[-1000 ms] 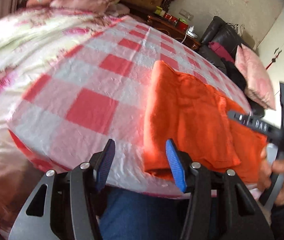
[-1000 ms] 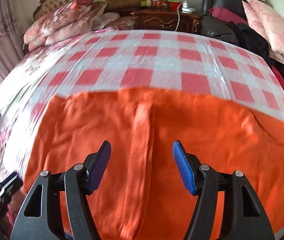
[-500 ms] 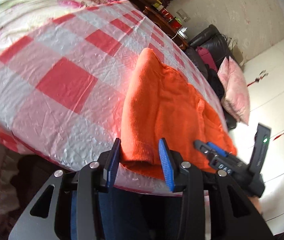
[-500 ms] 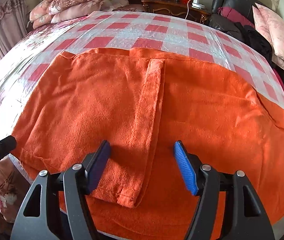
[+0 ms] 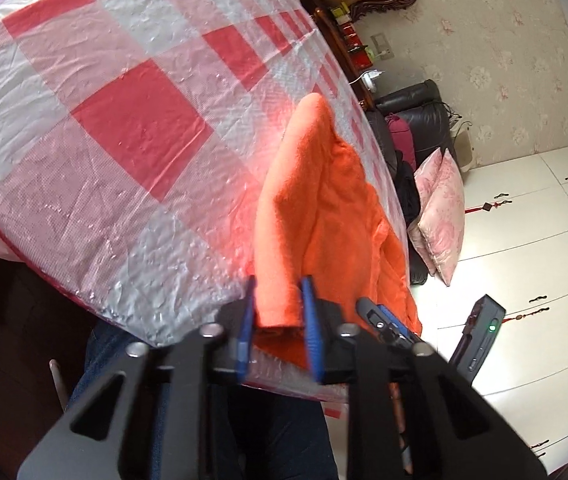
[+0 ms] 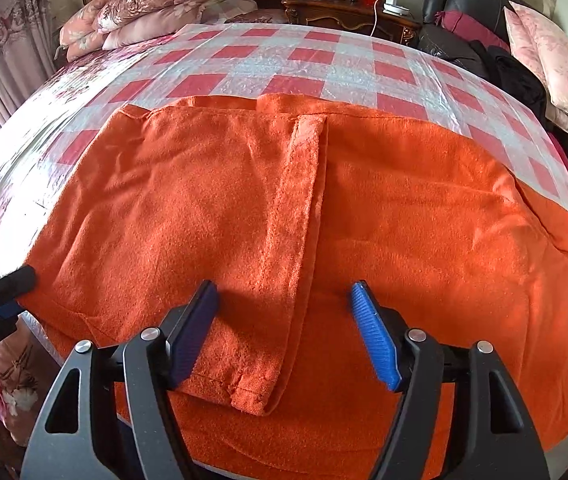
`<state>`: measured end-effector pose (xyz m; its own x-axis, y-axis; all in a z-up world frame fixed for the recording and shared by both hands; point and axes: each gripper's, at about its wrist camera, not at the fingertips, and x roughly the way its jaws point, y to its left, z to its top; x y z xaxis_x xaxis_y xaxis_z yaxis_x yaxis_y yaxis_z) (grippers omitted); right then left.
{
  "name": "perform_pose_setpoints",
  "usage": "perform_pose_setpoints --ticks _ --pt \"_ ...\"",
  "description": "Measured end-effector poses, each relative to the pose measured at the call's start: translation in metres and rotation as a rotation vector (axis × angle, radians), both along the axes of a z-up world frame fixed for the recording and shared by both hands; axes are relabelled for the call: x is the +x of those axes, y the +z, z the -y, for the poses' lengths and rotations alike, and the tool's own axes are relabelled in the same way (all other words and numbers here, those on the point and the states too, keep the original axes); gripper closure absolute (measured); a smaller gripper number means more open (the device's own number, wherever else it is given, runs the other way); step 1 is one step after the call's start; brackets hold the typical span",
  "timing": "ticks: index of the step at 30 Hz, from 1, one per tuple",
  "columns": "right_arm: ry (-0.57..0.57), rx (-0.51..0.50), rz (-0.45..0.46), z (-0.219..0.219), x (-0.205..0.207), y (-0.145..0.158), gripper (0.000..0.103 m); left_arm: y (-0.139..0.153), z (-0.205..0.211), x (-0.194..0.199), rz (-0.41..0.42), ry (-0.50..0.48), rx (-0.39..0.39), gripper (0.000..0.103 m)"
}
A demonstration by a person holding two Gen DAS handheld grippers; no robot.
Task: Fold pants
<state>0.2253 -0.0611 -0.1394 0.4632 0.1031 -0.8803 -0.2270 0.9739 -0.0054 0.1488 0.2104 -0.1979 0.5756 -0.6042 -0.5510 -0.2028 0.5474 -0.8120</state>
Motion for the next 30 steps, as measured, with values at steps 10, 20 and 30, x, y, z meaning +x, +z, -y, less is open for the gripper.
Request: perform_pose_setpoints --ticks 10,20,30 --pt "-0.021 0.025 -0.062 0.004 0.009 0.012 0.031 0.012 0.004 0.0 0.032 -0.009 0.087 0.091" --pt "0.141 0.302 -0.252 -0.05 0.057 0.052 0.025 0.074 0.062 -0.006 0.193 -0.098 0.579 0.092" --pt "0.271 0.236 -0.325 -0.116 0.081 0.072 0.015 0.113 0.155 -0.017 0.446 -0.258 1.048 0.092"
